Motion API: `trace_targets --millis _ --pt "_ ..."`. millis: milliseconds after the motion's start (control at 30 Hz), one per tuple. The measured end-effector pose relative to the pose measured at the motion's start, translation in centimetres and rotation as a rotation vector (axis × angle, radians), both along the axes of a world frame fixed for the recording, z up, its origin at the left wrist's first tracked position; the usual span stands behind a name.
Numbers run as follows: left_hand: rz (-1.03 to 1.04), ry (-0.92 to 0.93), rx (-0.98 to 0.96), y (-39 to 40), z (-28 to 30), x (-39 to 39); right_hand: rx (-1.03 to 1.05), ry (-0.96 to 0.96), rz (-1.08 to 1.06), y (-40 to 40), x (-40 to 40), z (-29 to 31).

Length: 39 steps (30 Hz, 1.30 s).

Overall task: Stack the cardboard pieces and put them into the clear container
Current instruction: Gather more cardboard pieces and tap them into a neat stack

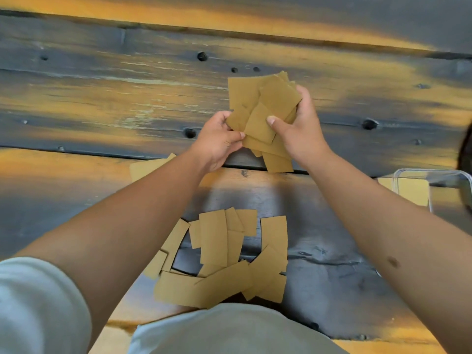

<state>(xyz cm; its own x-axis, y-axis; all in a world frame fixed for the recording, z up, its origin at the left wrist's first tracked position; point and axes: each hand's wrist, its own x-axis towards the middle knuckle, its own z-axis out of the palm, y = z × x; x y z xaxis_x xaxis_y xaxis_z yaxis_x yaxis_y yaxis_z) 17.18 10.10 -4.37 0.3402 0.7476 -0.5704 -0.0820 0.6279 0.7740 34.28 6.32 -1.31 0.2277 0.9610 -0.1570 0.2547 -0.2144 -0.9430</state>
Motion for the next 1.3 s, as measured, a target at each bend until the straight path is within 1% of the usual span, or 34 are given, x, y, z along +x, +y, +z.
trace_targets --millis 67,167,233,267,300,333,367,400,433,467,500,533,567,600,667,733,800,933,1067,1167,1233,1300 --pt "0.051 -0.04 0.015 0.3 0.0 0.2 0.003 -0.035 0.025 0.3 0.1 -0.5" --pt "0.129 -0.102 0.056 0.7 0.2 0.5 0.039 -0.177 0.079 0.8 0.0 -1.0" --pt "0.094 -0.024 0.103 1.2 0.4 0.3 0.067 -0.283 0.129 1.2 -0.3 -1.3" --pt "0.067 0.068 0.154 1.5 0.6 -0.1 0.073 -0.332 0.161 1.5 -0.5 -1.4" --pt "0.052 0.199 0.237 1.9 0.8 -0.6 0.076 -0.367 0.19 1.7 -0.6 -1.4" --pt "0.041 0.35 0.369 2.2 0.9 -1.3 0.077 -0.385 0.213 1.9 -0.6 -1.5" --pt "0.006 0.474 0.554 2.6 1.1 -1.7 0.081 -0.394 0.23 2.1 -0.5 -1.6" --pt "-0.06 0.559 0.755 2.9 1.3 -2.0 0.086 -0.403 0.25 2.1 -0.5 -1.7" --pt "-0.152 0.606 0.91 3.2 1.5 -2.1 0.091 -0.403 0.273 2.1 -0.6 -1.8" --pt "-0.257 0.621 0.975 3.7 1.6 -2.0 0.094 -0.391 0.288 2.2 -0.6 -1.9" --pt "-0.354 0.612 0.94 4.1 1.5 -1.8 0.092 -0.373 0.291 2.2 -0.6 -2.0" --pt "-0.425 0.577 0.843 4.2 1.4 -1.4 0.087 -0.364 0.281 2.2 -0.5 -2.1" --pt "-0.479 0.55 0.754 4.2 1.1 -1.2 0.078 -0.369 0.265 2.1 -0.2 -2.3" --pt "-0.509 0.547 0.704 4.1 0.7 -1.0 0.061 -0.384 0.255 1.9 0.2 -2.6" --pt "-0.526 0.514 0.651 3.7 -0.7 -0.9 0.018 -0.426 0.264 1.4 0.9 -3.0" --pt "-0.478 0.406 0.564 2.8 -1.8 -1.0 -0.002 -0.449 0.286 0.7 0.9 -3.1" --pt "-0.448 0.369 0.51 1.9 -2.6 -1.0 -0.02 -0.438 0.278 0.3 0.8 -3.0" --pt "-0.463 0.392 0.492 0.9 -3.3 -0.6 -0.107 -0.33 0.225 -0.7 1.5 -3.7" --pt "-0.428 0.314 0.474 0.4 -3.4 1.1 -0.156 -0.054 0.055 -2.4 0.5 -4.7" --pt "-0.393 0.298 0.471 0.6 -3.1 1.8 -0.139 0.07 -0.043 -2.2 -0.1 -4.8" --pt "-0.45 0.343 0.523 1.3 -2.6 1.5 -0.152 0.109 -0.042 -1.7 -0.1 -4.4" --pt "-0.511 0.426 0.62 2.3 -1.8 1.0 -0.181 0.083 -0.02 -1.4 -0.1 -3.8"
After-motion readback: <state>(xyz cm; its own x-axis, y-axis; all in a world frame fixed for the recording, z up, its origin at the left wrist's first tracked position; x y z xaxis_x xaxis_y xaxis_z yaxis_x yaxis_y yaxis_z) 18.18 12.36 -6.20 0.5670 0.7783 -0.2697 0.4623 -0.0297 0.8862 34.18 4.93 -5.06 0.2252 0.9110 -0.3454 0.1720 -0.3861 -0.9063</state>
